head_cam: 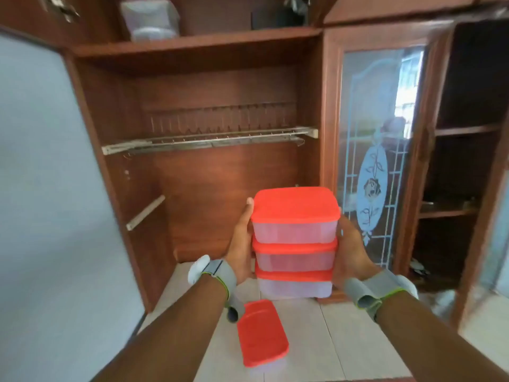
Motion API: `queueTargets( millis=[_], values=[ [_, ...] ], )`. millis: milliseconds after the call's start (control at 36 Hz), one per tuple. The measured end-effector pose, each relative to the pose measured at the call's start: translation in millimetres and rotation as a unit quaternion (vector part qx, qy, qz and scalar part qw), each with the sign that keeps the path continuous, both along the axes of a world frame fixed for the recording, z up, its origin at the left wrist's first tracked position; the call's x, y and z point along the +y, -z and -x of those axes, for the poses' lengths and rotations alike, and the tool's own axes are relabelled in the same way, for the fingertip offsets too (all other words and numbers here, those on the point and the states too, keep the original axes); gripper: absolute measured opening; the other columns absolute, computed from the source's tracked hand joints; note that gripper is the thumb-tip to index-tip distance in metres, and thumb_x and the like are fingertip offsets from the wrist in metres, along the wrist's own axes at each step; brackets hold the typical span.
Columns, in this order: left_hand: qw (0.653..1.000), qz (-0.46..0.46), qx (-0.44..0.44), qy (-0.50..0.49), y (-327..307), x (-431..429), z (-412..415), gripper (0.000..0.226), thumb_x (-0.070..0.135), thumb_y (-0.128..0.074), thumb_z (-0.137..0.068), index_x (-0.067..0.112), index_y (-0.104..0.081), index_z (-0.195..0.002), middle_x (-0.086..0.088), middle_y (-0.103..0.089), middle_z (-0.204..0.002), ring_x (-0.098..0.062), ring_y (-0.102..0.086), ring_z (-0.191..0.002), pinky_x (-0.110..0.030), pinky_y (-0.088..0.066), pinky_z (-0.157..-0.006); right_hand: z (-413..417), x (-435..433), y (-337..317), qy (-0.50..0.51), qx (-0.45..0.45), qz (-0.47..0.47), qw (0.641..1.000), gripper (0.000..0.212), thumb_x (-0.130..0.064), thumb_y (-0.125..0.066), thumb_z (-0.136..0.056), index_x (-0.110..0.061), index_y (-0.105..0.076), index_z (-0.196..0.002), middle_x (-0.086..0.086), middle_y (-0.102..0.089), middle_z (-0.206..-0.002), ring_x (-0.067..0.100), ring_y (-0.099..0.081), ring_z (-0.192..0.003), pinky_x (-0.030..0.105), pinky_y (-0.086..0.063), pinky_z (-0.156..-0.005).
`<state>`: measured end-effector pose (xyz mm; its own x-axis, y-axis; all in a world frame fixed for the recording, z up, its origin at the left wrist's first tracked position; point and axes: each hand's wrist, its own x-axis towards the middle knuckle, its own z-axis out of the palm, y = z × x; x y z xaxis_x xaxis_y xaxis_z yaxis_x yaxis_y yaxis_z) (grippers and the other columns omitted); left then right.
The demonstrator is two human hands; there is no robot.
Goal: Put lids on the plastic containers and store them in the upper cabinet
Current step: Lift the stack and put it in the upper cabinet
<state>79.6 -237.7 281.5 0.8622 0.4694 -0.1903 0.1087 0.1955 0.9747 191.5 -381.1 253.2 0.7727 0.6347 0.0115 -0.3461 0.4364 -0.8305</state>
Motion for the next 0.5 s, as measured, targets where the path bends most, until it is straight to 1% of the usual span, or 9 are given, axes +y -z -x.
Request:
queueTargets(
  millis=[56,111,167,250,306,362,417,473,501],
  values=[
    [1.000,0.002,-0.010,-0.014,-30,8,12,0.078,0.090,-0.036,-0.072,0.029,-0.077,-0.099,-0.004,-0.078,-0.097,-0.025,-0.072,-0.080,-0.032,-0.053,-0.072,2,15,-30,0.003,-0.018,-0.015,1.000,0.064,-0.063,-0.047,-0.087,-0.014,-0.066,-0.122,0.016,-0.068,-0.117,0.044,-0.059,-0.114,0.060,-0.050,-0.093],
    [0.999,-0.014,-0.028,-0.036,-78,23,35,0.076,0.089,-0.038,-0.072,0.027,-0.075,-0.097,-0.009,-0.077,-0.105,-0.025,-0.072,-0.078,-0.031,-0.054,-0.071,15,34,-78,-0.033,-0.030,-0.016,0.999,0.068,-0.066,-0.048,-0.084,-0.015,-0.062,-0.127,0.020,-0.059,-0.131,0.044,-0.054,-0.122,0.064,-0.040,-0.102],
    [0.998,-0.021,-0.038,-0.051,-117,34,46,0.081,0.092,-0.039,-0.066,0.029,-0.073,-0.104,-0.012,-0.072,-0.118,-0.029,-0.068,-0.090,-0.034,-0.052,-0.074,22,50,-121,-0.051,-0.041,-0.001,0.998,0.063,-0.068,-0.049,-0.080,-0.020,-0.067,-0.117,0.019,-0.059,-0.134,0.044,-0.054,-0.123,0.063,-0.038,-0.105],
    [0.995,-0.052,-0.041,-0.076,-199,59,75,0.096,0.093,-0.037,-0.064,0.022,-0.072,-0.118,-0.013,-0.073,-0.118,-0.031,-0.065,-0.100,-0.037,-0.048,-0.071,39,78,-206,-0.101,-0.076,-0.017,0.992,0.057,-0.067,-0.043,-0.085,-0.018,-0.070,-0.094,0.018,-0.064,-0.123,0.043,-0.056,-0.121,0.058,-0.040,-0.106],
    [0.993,-0.079,-0.052,-0.076,-238,67,87,0.096,0.092,-0.036,-0.066,0.024,-0.069,-0.125,-0.015,-0.070,-0.122,-0.033,-0.063,-0.103,-0.038,-0.045,-0.068,41,95,-245,-0.099,-0.100,-0.035,0.989,0.056,-0.065,-0.040,-0.088,-0.019,-0.069,-0.098,0.019,-0.063,-0.127,0.043,-0.055,-0.122,0.057,-0.040,-0.106],
    [0.989,-0.094,-0.067,-0.094,-275,74,96,0.093,0.090,-0.036,-0.067,0.025,-0.069,-0.125,-0.016,-0.070,-0.122,-0.035,-0.060,-0.108,-0.047,-0.045,-0.079,48,107,-285,-0.097,-0.130,-0.059,0.985,0.054,-0.064,-0.039,-0.088,-0.022,-0.067,-0.108,0.019,-0.062,-0.131,0.043,-0.056,-0.122,0.058,-0.040,-0.106],
    [0.983,-0.127,-0.084,-0.107,-320,90,104,0.091,0.091,-0.034,-0.066,0.029,-0.069,-0.123,-0.015,-0.069,-0.121,-0.039,-0.056,-0.113,-0.059,-0.034,-0.093,47,131,-333,-0.105,-0.172,-0.082,0.976,0.058,-0.064,-0.037,-0.089,-0.021,-0.066,-0.115,0.019,-0.062,-0.130,0.042,-0.056,-0.121,0.058,-0.040,-0.106],
    [0.978,-0.147,-0.087,-0.122,-350,95,107,0.093,0.093,-0.034,-0.063,0.030,-0.068,-0.123,-0.015,-0.064,-0.128,-0.044,-0.049,-0.120,-0.071,-0.021,-0.101,45,140,-371,-0.090,-0.203,-0.104,0.969,0.066,-0.062,-0.034,-0.091,-0.015,-0.062,-0.129,0.018,-0.060,-0.133,0.040,-0.056,-0.122,0.057,-0.040,-0.106],
    [0.975,-0.158,-0.094,-0.121,-367,103,108,0.095,0.093,-0.034,-0.062,0.029,-0.068,-0.122,-0.015,-0.061,-0.131,-0.046,-0.047,-0.123,-0.074,-0.018,-0.103,42,149,-392,-0.075,-0.228,-0.111,0.964,0.067,-0.060,-0.034,-0.092,-0.013,-0.059,-0.134,0.018,-0.059,-0.135,0.040,-0.056,-0.122,0.056,-0.041,-0.107]
  ],
)
